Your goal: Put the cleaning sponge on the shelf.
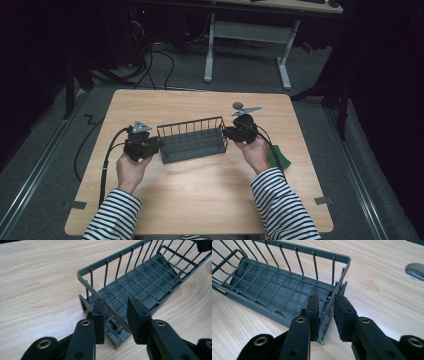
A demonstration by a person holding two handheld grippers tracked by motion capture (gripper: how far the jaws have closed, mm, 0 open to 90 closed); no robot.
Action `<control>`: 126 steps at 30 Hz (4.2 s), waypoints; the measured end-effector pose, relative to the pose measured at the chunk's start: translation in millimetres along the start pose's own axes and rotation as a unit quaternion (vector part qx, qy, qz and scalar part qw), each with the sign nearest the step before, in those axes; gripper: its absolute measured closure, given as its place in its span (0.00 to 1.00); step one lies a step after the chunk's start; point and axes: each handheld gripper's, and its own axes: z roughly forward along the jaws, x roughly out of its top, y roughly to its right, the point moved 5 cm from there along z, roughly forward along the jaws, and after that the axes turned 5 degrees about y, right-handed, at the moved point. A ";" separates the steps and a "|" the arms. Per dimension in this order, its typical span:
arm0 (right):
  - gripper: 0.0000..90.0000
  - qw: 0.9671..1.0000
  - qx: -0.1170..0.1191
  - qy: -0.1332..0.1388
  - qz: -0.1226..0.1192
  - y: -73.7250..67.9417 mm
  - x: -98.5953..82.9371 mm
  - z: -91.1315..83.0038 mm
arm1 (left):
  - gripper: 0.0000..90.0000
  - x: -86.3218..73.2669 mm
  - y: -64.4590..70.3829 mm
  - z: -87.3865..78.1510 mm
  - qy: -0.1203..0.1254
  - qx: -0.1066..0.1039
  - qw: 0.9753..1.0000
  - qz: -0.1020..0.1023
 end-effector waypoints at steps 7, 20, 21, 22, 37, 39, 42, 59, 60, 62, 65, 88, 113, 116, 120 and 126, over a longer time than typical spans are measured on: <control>0.83 1.000 0.002 0.005 0.003 0.1 -11.5 -13.1 | 0.77 -6.2 12.4 -4.4 0.012 -0.015 1.000 -0.005; 0.79 1.000 0.010 -0.004 -0.010 -5.8 -33.0 -39.0 | 0.76 -17.8 32.2 -14.7 0.021 -0.040 0.999 -0.005; 0.79 1.000 0.010 -0.003 -0.015 -6.2 -34.2 -40.6 | 0.76 -18.2 33.3 -15.1 0.020 -0.040 0.999 -0.004; 0.79 1.000 0.009 -0.002 -0.015 -6.6 -35.4 -41.8 | 0.76 -18.7 34.9 -15.7 0.020 -0.040 0.999 -0.003; 0.52 1.000 0.008 0.021 0.008 -1.7 -37.4 -58.4 | 0.51 -20.4 36.9 -17.5 0.040 -0.040 0.998 -0.016; 0.48 0.999 0.003 0.032 0.013 0.7 -35.9 -63.3 | 0.46 -20.6 34.8 -19.1 0.046 -0.040 0.998 -0.021; 0.43 0.999 -0.009 0.046 0.013 4.4 -35.7 -69.7 | 0.41 -21.3 31.8 -23.0 0.059 -0.041 0.997 -0.025; 0.40 0.994 -0.069 0.081 0.014 26.4 -60.5 -97.2 | 0.36 -48.4 -4.9 -42.8 0.078 0.002 0.996 -0.045; 0.39 0.994 -0.073 0.077 0.013 28.5 -62.2 -98.1 | 0.36 -51.7 -7.5 -42.5 0.073 0.007 0.996 -0.045; 0.40 0.993 -0.081 0.081 0.016 34.4 -67.0 -102.4 | 0.36 -56.4 -10.9 -41.6 0.064 0.019 0.997 -0.039; 0.39 0.993 -0.086 0.082 0.028 42.5 -74.7 -107.4 | 0.36 -65.6 -17.3 -38.9 0.054 0.031 0.997 -0.043; 0.27 0.989 -0.125 0.018 0.074 95.5 -126.9 -95.6 | 0.35 -110.7 -41.8 -3.1 -0.025 0.106 0.993 -0.041; 0.32 0.986 -0.136 -0.084 0.049 99.5 -142.0 -61.8 | 0.33 -113.1 -40.4 -2.7 -0.008 0.108 0.993 -0.045; 0.32 0.987 -0.127 -0.083 0.056 99.3 -141.8 -63.5 | 0.33 -113.1 -40.3 -2.6 -0.007 0.109 0.993 -0.046; 0.32 0.988 -0.118 -0.071 0.073 99.9 -140.5 -68.8 | 0.32 -112.9 -38.4 -1.1 -0.013 0.114 0.993 -0.033; 0.32 0.988 -0.114 -0.067 0.075 93.4 -137.0 -76.7 | 0.32 -112.9 -38.6 -1.3 -0.012 0.113 0.993 -0.034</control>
